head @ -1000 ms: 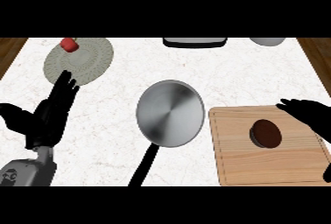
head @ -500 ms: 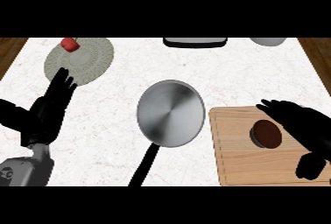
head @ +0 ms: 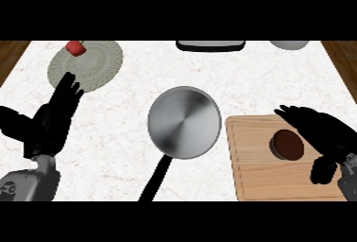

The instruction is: Pick the cupcake from the cutting board and place it in the pan

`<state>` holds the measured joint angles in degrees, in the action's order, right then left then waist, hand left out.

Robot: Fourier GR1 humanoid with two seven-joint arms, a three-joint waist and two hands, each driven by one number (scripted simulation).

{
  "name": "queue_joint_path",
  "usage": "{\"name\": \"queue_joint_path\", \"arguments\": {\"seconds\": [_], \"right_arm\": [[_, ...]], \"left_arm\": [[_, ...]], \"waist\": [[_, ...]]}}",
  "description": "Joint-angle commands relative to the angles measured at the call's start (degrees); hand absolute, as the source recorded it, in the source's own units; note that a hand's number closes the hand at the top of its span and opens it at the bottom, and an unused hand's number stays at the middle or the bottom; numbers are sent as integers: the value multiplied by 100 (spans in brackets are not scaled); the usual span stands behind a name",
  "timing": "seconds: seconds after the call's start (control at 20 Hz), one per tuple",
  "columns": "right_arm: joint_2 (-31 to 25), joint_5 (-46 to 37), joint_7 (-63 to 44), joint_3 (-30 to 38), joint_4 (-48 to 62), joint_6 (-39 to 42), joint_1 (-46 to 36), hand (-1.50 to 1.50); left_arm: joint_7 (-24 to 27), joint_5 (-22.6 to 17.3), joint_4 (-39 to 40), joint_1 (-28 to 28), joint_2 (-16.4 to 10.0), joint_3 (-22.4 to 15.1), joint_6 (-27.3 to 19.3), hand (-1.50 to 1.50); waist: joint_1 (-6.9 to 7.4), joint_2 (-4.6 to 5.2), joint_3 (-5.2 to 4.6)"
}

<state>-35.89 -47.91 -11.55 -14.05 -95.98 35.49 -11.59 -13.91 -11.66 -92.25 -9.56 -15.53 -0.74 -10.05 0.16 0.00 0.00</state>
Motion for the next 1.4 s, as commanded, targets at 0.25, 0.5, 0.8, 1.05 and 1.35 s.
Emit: {"name": "queue_joint_path", "arguments": {"seconds": [0.25, 0.5, 0.8, 1.05, 1.35], "right_arm": [[750, -851, 251, -195, 1188, -334, -359, -150], [803, -1102, 789, 97, 1570, -347, -603, -150], [909, -1166, 1082, 371, 1496, -492, -176, -150], [1143, -1415, 1386, 346, 2329, -520, -593, -150], [1274, -1655, 1943, 203, 2504, -1149, -534, 150]], "left_arm": [[-1, 170, 563, -562, 160, 228, 153, 0], [-106, 171, -219, 230, 169, 285, 427, 0], [-105, 397, -132, 97, 278, 361, 396, 0], [332, 396, 202, 236, 488, 423, 536, 0], [-103, 282, 347, -285, 307, 705, 568, 0]], "waist": [[-8, 12, 0], [10, 1, 0], [-17, -3, 0], [-1, 2, 0], [-17, 2, 0]]}}
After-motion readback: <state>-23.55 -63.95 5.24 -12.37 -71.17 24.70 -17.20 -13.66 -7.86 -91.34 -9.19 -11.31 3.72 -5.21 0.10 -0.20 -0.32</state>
